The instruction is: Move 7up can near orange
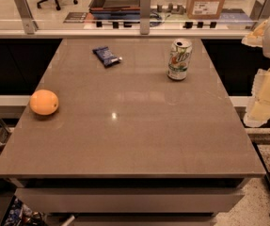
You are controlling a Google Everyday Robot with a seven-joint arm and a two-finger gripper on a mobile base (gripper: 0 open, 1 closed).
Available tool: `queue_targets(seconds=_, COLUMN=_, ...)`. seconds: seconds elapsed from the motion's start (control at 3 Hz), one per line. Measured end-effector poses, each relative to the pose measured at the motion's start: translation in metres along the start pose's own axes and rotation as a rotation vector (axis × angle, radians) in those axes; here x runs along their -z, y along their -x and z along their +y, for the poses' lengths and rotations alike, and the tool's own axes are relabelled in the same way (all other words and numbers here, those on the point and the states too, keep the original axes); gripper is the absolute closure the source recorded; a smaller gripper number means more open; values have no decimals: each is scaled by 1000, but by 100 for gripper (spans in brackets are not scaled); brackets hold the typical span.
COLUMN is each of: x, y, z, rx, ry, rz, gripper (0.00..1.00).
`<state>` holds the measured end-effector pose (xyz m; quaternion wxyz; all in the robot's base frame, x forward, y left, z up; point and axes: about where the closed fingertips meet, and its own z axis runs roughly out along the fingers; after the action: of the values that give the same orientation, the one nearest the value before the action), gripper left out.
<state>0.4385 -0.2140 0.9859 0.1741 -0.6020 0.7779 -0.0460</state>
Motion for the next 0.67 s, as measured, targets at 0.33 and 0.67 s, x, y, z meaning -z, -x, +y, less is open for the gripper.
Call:
queue_targets(seconds=0.33, x=0, y=0, z=0, rx=0, ry=0, rz=0, gripper=0)
queue_targets(seconds=0.67, x=0, y=3, z=-3, rx=-7, ry=-22, rz=-17, gripper=0)
